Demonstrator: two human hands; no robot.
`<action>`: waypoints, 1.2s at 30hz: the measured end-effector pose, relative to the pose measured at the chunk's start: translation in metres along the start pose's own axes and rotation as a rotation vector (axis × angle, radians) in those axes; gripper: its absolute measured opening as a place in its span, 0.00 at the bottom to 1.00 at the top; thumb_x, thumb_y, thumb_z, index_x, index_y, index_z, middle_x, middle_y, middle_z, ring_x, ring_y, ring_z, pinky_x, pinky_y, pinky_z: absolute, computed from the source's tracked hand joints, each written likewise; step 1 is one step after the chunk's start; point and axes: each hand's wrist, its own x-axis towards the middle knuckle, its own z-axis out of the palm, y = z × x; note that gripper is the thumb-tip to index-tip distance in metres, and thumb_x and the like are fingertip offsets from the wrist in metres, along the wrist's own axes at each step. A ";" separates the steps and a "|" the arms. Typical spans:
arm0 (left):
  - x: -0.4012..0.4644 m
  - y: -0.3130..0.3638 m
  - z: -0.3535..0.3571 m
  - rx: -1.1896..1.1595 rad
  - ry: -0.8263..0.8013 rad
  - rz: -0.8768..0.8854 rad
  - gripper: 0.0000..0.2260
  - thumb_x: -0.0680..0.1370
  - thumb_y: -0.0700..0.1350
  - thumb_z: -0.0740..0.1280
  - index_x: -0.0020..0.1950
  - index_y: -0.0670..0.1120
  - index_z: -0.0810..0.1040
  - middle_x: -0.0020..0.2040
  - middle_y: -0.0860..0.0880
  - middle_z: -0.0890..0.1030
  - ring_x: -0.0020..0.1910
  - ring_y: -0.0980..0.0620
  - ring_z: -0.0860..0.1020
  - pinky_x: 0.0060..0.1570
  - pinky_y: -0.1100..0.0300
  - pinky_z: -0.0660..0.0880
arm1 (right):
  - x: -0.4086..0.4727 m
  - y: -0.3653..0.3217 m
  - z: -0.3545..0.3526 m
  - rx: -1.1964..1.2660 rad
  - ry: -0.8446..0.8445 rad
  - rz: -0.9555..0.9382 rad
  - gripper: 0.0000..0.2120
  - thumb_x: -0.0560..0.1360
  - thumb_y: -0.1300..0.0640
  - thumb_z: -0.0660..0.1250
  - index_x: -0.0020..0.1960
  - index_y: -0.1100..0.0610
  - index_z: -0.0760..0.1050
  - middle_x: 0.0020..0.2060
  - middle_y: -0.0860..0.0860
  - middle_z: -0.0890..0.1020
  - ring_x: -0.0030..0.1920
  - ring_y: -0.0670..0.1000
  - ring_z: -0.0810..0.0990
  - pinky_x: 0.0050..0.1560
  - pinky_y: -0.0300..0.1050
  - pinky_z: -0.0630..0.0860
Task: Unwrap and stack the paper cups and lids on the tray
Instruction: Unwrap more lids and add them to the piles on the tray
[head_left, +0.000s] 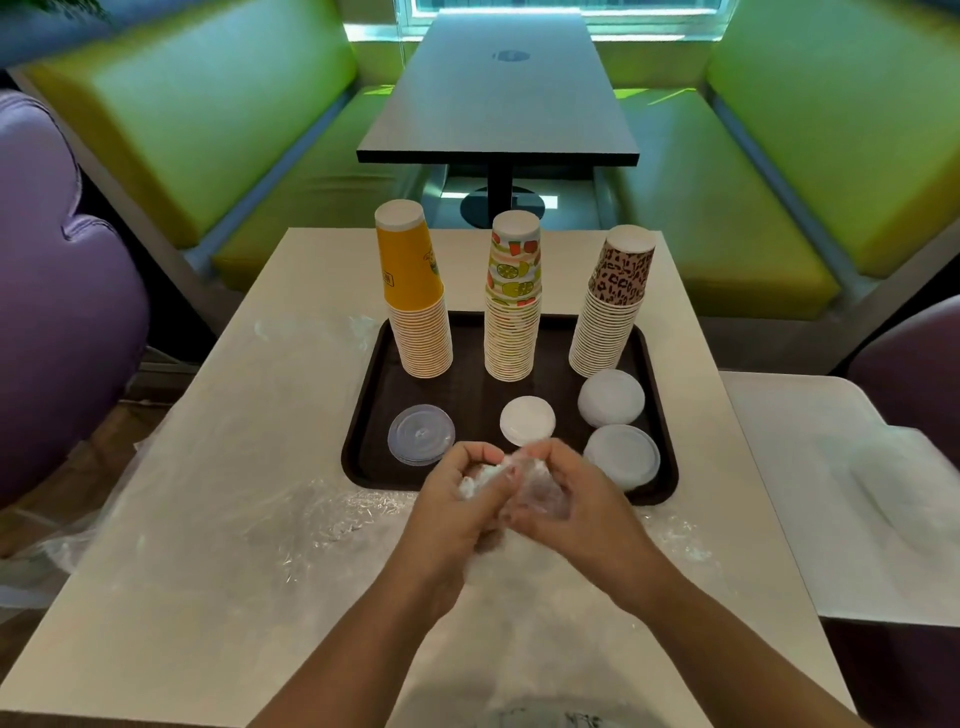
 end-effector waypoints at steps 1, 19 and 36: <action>0.002 -0.001 -0.001 0.012 0.005 -0.010 0.15 0.68 0.46 0.76 0.49 0.46 0.75 0.38 0.50 0.78 0.33 0.53 0.75 0.29 0.62 0.69 | 0.003 -0.001 0.000 -0.059 0.052 -0.019 0.10 0.71 0.57 0.73 0.49 0.47 0.76 0.42 0.43 0.82 0.44 0.42 0.82 0.43 0.39 0.79; 0.020 -0.016 -0.064 -0.410 0.063 -0.325 0.09 0.78 0.35 0.58 0.45 0.34 0.76 0.38 0.39 0.83 0.34 0.47 0.83 0.31 0.53 0.80 | 0.018 0.026 -0.037 -0.627 0.026 0.064 0.17 0.71 0.48 0.72 0.58 0.47 0.75 0.50 0.42 0.74 0.51 0.45 0.74 0.43 0.28 0.66; 0.029 -0.048 -0.074 0.780 0.055 0.136 0.19 0.76 0.29 0.62 0.45 0.51 0.84 0.44 0.53 0.71 0.42 0.55 0.72 0.39 0.74 0.67 | 0.024 0.075 -0.029 0.798 0.229 0.680 0.09 0.80 0.65 0.57 0.57 0.63 0.73 0.47 0.60 0.83 0.41 0.55 0.83 0.31 0.44 0.79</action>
